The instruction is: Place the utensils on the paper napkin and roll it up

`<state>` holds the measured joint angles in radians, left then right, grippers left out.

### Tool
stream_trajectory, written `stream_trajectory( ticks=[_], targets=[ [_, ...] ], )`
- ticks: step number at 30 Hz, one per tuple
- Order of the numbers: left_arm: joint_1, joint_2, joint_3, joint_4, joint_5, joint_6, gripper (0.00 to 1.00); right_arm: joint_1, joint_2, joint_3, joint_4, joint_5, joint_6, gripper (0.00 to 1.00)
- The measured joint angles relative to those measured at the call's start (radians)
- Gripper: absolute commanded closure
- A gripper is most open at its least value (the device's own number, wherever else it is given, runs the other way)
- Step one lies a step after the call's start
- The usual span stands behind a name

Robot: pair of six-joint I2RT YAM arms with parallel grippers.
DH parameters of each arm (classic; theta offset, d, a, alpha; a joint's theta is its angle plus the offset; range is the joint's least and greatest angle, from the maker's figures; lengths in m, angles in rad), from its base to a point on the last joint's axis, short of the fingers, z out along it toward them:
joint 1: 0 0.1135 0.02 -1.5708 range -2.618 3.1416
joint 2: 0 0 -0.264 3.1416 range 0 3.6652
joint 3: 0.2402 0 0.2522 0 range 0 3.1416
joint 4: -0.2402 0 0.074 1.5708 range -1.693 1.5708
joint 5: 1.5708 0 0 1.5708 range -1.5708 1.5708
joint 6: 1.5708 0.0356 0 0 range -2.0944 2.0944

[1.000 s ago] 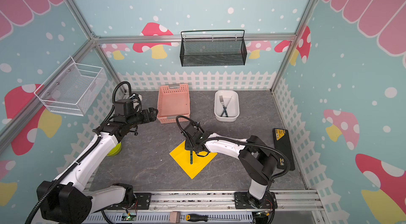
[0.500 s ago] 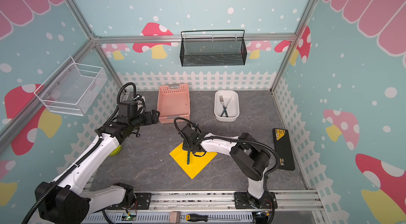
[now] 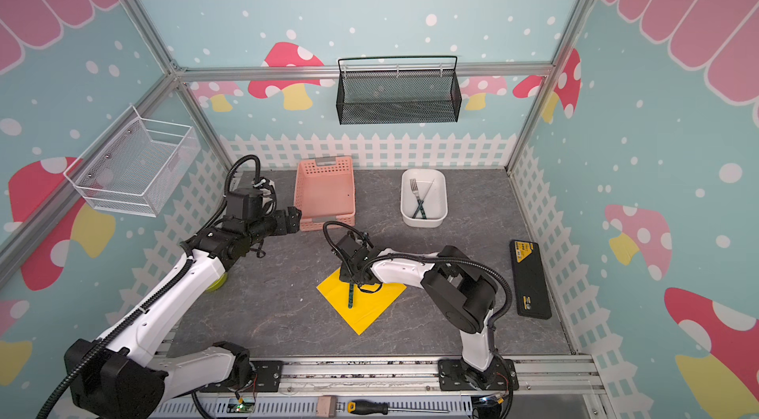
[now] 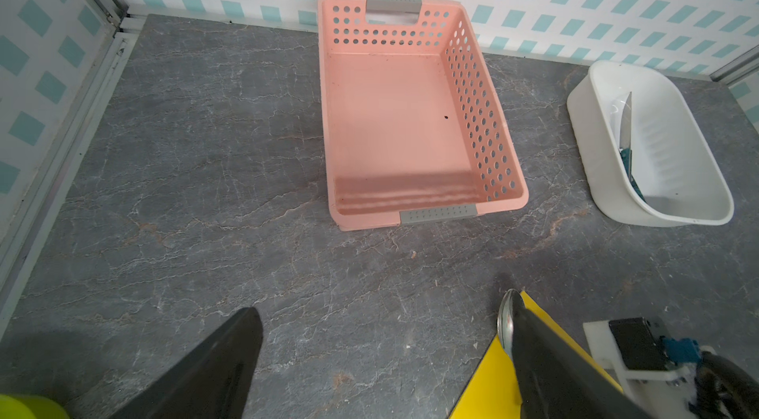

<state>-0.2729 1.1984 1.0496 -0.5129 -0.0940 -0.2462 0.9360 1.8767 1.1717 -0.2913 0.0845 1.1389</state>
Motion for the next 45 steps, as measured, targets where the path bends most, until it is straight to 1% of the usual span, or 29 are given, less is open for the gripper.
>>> stream_trajectory(
  ticks=[34, 45],
  targets=[
    [-0.01, 0.0, 0.0, -0.014, -0.004, 0.0, 0.03, 0.0, 0.0, 0.0, -0.023, -0.026, 0.014, 1.0],
    [-0.01, 0.0, 0.008, -0.019, -0.014, 0.0, 0.02, -0.005, 0.03, 0.006, -0.01, -0.04, 0.013, 0.94]
  ],
)
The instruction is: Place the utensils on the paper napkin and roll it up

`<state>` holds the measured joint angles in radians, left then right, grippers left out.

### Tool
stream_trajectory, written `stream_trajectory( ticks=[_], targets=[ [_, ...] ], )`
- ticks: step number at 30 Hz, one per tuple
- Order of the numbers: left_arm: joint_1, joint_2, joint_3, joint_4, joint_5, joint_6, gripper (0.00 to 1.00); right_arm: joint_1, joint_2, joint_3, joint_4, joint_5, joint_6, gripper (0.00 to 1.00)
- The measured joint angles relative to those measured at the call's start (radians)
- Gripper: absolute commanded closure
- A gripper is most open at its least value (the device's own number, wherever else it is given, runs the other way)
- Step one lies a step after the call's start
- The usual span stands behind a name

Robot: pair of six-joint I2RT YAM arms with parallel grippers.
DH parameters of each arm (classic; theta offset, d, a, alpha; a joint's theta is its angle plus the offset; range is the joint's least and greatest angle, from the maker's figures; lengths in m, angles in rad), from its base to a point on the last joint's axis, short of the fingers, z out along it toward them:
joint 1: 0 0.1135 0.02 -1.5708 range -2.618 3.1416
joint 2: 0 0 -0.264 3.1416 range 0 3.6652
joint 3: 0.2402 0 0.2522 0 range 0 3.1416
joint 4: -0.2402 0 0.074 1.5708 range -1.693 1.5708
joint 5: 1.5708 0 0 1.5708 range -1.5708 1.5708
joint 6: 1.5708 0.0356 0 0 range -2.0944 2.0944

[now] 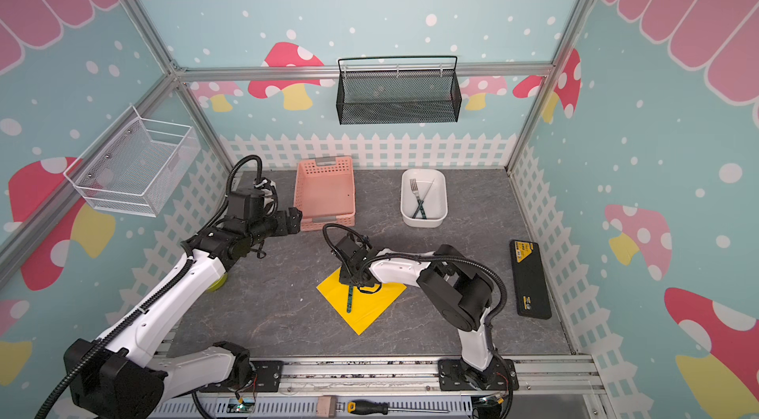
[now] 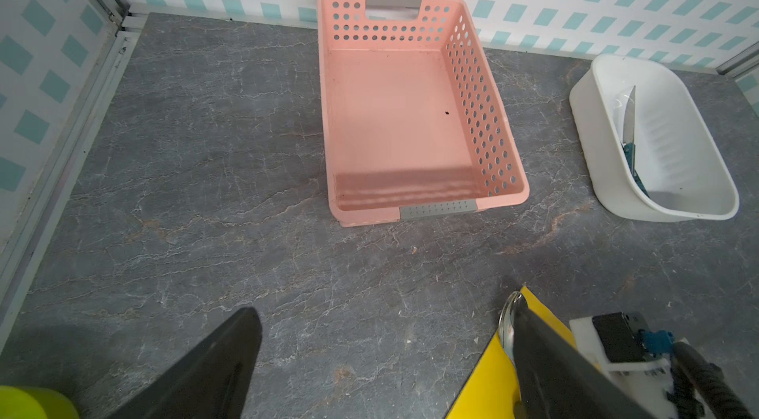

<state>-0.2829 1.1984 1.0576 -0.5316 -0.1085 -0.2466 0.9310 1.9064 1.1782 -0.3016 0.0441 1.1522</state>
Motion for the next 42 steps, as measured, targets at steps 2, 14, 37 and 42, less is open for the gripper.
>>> stream_trajectory(
  ticks=[2, 14, 37, 42],
  targets=[
    [0.0, 0.0, 0.0, -0.002, -0.002, 0.0, 0.02, -0.001, 0.0, 0.0, 0.0, -0.001, 0.0, 0.94],
    [0.0, 0.0, 0.003, -0.003, -0.005, 0.0, 0.02, -0.002, 0.0, 0.001, 0.0, -0.002, 0.0, 0.86],
    [0.0, 0.007, 0.003, -0.003, -0.005, -0.004, 0.02, -0.002, 0.0, 0.002, -0.008, 0.001, -0.01, 0.96],
    [0.0, 0.009, 0.003, -0.003, -0.004, -0.004, 0.02, -0.002, -0.003, 0.002, -0.018, 0.005, -0.015, 0.96]
  ],
)
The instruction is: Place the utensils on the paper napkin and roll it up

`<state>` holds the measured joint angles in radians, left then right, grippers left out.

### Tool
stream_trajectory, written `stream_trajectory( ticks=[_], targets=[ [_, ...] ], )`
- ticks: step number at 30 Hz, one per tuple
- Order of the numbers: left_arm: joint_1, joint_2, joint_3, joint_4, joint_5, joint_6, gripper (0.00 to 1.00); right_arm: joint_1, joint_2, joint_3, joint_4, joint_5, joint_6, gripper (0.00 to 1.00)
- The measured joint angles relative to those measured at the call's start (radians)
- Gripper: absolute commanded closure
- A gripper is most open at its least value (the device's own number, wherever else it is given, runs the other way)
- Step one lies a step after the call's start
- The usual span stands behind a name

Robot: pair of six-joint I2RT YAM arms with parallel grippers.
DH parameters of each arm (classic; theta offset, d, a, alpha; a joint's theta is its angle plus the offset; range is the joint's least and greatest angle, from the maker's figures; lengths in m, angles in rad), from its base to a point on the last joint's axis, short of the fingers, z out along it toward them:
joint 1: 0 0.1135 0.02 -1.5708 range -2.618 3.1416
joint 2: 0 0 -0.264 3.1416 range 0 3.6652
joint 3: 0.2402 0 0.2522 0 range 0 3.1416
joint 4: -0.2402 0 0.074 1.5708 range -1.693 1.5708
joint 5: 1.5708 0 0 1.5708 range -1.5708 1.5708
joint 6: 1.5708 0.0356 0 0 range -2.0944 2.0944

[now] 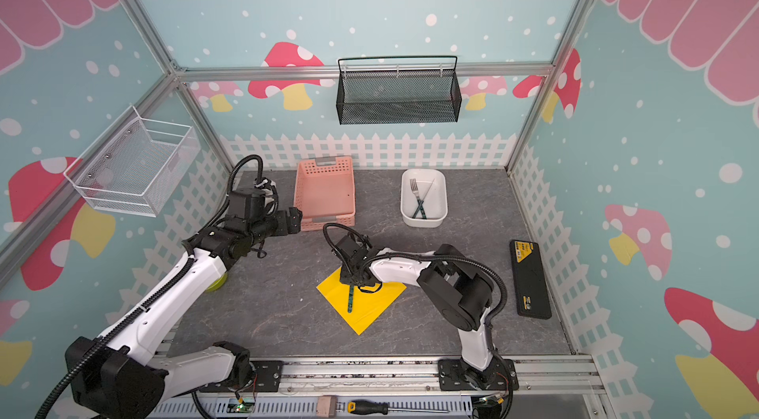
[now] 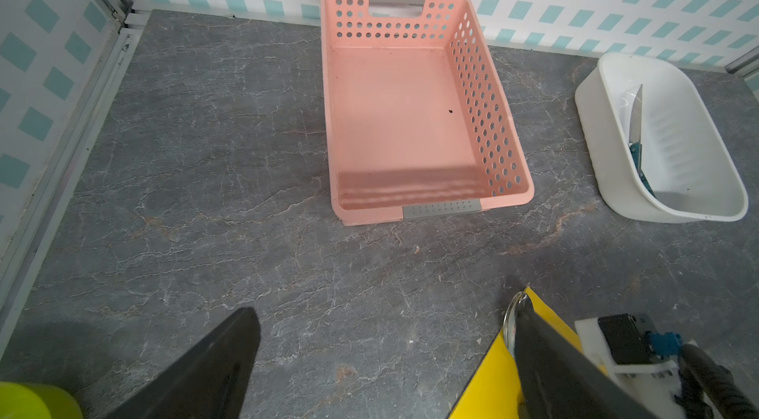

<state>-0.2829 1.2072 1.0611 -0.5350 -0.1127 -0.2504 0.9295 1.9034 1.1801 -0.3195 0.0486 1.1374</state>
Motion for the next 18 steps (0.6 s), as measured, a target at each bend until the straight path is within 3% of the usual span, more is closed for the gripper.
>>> stream_trajectory(
  ticks=[18],
  targets=[
    [0.0, 0.001, 0.0, 0.0, 0.0, 0.0, 0.02, 0.001, -0.003, 0.007, -0.026, 0.0, -0.022, 0.95]
  ],
)
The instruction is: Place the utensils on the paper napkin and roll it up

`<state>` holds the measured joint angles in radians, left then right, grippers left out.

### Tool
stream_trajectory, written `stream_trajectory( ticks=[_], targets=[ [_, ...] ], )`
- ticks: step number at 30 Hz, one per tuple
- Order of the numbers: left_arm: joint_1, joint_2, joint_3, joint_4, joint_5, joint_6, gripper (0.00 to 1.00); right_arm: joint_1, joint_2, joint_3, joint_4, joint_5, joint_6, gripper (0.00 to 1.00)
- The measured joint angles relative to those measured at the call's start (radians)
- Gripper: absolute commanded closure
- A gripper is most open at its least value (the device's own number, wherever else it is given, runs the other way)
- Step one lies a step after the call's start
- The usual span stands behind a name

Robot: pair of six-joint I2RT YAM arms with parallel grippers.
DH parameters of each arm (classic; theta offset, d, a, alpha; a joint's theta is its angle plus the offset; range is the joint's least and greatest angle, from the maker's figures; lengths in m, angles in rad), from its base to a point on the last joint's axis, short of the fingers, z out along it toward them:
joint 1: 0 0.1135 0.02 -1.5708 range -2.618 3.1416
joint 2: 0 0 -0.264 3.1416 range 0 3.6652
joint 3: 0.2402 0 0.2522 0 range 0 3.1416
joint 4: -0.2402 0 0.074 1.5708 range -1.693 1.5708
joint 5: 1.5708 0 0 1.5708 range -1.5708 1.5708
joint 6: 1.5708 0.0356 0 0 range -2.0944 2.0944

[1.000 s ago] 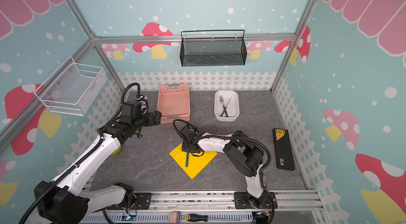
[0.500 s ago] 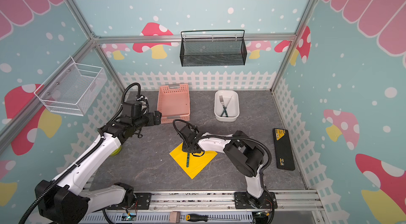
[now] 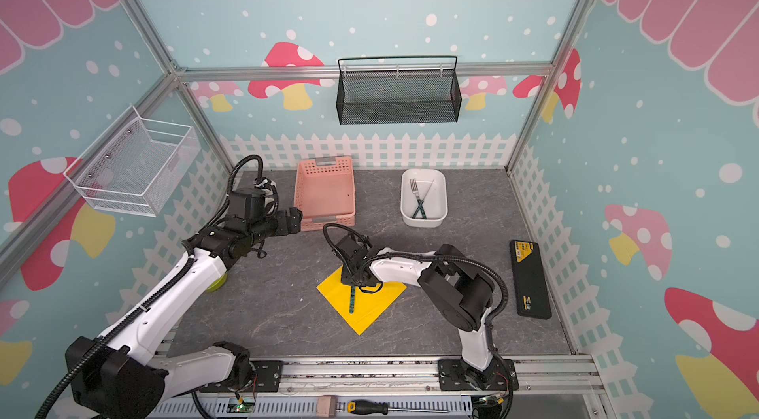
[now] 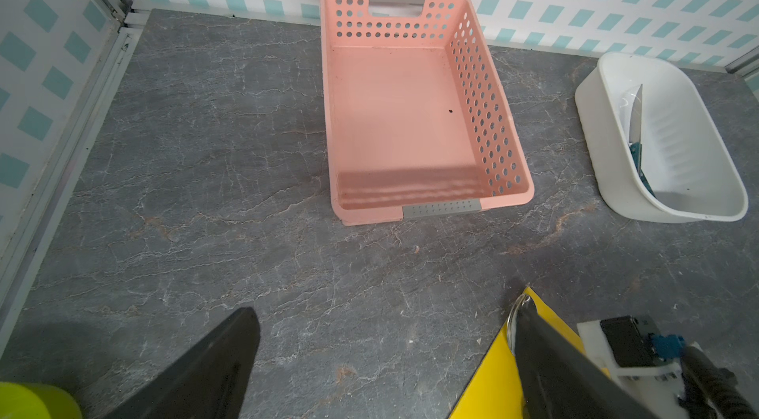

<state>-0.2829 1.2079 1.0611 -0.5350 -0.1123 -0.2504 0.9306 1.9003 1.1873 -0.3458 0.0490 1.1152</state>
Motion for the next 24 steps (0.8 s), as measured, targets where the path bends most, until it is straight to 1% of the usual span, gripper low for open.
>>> stream_trajectory(
  ticks=[11, 15, 18, 24],
  targets=[
    [0.0, 0.0, 0.0, 0.0, 0.0, 0.0, 0.01, 0.001, 0.0, 0.003, -0.006, -0.013, -0.023, 0.95],
    [0.0, 0.0, 0.0, 0.0, 0.0, 0.0, 0.02, 0.001, 0.0, 0.003, -0.006, -0.015, -0.024, 0.89],
    [0.0, 0.0, 0.0, 0.0, 0.003, 0.0, 0.01, 0.001, 0.0, 0.004, -0.006, -0.016, -0.026, 0.83],
    [0.0, 0.0, 0.0, 0.0, 0.004, -0.001, 0.02, 0.001, 0.0, 0.007, -0.007, -0.016, -0.03, 0.75]
  ],
)
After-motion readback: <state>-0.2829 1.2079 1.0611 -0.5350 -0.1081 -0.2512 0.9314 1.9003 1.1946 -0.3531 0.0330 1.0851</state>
